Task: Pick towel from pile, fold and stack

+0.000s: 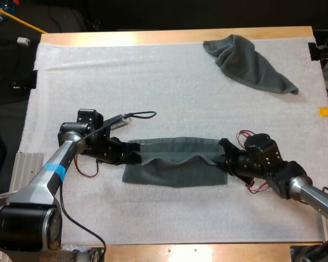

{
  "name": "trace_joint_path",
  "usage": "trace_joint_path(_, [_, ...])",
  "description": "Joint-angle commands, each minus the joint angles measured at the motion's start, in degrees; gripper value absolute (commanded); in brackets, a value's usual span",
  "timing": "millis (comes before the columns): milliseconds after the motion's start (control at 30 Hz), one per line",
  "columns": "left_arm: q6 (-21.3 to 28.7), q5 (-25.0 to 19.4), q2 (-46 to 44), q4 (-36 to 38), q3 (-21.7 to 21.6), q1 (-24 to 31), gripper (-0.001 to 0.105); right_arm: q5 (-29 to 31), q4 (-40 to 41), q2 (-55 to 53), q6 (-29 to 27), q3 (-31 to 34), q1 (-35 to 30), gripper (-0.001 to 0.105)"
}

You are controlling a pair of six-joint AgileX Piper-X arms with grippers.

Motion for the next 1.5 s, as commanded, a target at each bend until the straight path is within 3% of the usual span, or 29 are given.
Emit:
trace_joint_path(0, [0.19, 0.61, -0.17, -1.15, -0.28, 0.60, 0.000, -0.16, -0.93, 0.56, 0.10, -0.37, -0.42, 0.000])
trace_joint_path(533, [0.26, 0.84, -0.18, -7.06, -0.28, 1.56, 0.000, 2.43, -7.08, 2.77, -0.06, -0.37, -0.42, 0.000])
trace_joint_path(633, [0.26, 0.84, -0.18, -7.50, -0.28, 1.56, 0.006, 2.40, -8.57, 2.77, -0.19, -0.37, -0.42, 0.000])
trace_joint_path(733, [0.26, 0.84, -0.18, -7.77, -0.28, 1.56, 0.026, 2.32, -10.73, 2.77, -0.37, -0.37, -0.42, 0.015])
trace_joint_path(800, [0.26, 0.93, -0.18, -7.72, -0.49, 1.56, 0.047, 2.32, -13.07, 2.77, -0.83, -0.37, -0.42, 0.036])
trace_joint_path(867, [0.26, 2.34, -0.44, -7.68, -0.67, 1.56, 0.061, 1.79, -16.05, 2.77, -3.37, -0.37, -0.42, 0.051])
trace_joint_path(900, [0.26, 2.68, -0.77, -7.67, -0.78, 1.56, 0.065, 1.12, -18.02, 2.77, -5.05, -0.37, -0.42, 0.058])
trace_joint_path(1000, [0.26, 2.89, -2.88, -7.07, -1.16, 1.56, 0.063, -0.92, -21.52, 2.36, -9.53, -0.37, -0.42, 0.061])
trace_joint_path(1133, [1.22, 2.95, -7.91, -5.57, -1.15, 1.56, 0.061, -0.97, -18.57, 0.03, -16.21, -0.37, -0.42, 0.061])
trace_joint_path(1467, [3.73, 0.25, -25.18, 3.33, -1.15, 1.56, 0.061, 1.13, 1.68, -10.67, -30.00, -0.37, -0.42, 0.061])
